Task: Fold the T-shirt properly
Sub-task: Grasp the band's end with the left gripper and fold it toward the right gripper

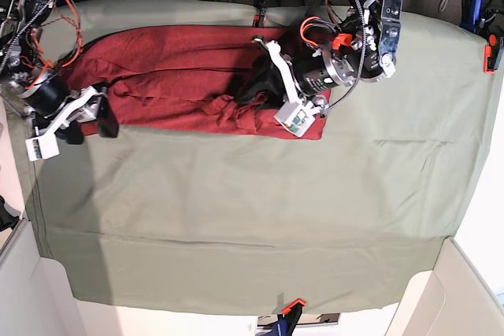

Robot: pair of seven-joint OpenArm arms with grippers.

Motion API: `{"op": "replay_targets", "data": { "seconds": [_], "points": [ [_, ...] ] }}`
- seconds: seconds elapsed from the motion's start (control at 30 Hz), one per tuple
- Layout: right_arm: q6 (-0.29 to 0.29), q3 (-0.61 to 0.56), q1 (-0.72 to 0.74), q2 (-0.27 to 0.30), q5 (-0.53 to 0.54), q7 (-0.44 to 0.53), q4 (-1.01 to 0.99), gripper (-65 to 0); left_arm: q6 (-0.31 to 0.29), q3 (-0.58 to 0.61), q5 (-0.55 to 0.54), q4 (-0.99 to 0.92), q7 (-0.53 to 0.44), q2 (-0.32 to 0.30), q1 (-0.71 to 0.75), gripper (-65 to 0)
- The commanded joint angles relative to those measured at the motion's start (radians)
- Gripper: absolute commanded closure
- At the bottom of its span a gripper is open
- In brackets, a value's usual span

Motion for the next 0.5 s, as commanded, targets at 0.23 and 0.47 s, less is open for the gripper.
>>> {"op": "replay_targets", "data": {
  "seconds": [0.23, 0.47],
  "points": [
    [-0.033, 0.063, -0.064, 0.109, -0.016, -0.001, 0.002, -44.7, -0.006, 0.094, -0.015, 0.017, -0.029, 0.001, -0.01, -38.3],
    [-0.032, 0.061, -0.102, 0.113, 0.029, 0.005, -0.122, -44.7, -0.006, 0.094, -0.018, 0.017, -0.029, 0.0, -0.011, -38.2]
  ]
}}
